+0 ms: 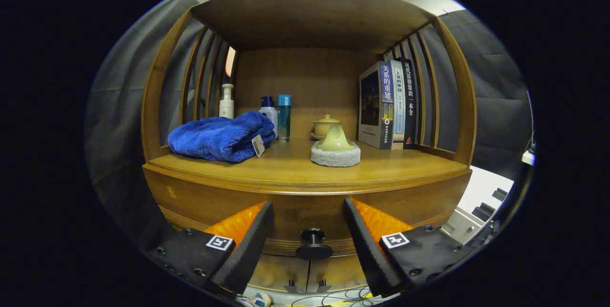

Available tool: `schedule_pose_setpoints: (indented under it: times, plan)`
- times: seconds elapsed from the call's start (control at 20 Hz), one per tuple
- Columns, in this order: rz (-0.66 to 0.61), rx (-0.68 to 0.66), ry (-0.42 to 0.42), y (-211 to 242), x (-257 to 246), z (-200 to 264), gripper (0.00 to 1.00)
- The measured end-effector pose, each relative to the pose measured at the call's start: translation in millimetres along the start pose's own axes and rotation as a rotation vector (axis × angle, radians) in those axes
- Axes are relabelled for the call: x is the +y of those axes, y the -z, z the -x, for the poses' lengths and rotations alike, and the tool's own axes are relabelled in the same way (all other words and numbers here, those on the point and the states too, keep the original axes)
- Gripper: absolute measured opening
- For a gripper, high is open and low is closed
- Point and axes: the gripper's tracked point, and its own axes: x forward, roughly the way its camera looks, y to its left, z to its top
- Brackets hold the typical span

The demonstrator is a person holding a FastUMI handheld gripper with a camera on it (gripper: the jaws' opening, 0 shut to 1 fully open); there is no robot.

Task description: Pull open the drawer, take out the items inside it, and place them on the countertop above the cabinet.

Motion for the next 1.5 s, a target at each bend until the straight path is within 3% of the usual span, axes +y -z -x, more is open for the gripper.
schedule_pose_setpoints:
  times: [0.15,0.6,1.05,1.5]
  plan:
    - [-0.035,-0.004,-0.022,-13.5,2.8,20.9,0.99]
    - [-0.049,-0.123,-0.106,-87.1,-9.0,162.0,0.99]
    - [-0.005,-0.182,-0.151,-108.7,-17.0,293.8,0.98]
    - [-0.023,-0.226,-0.094,-118.7,-28.6,337.3,0.98]
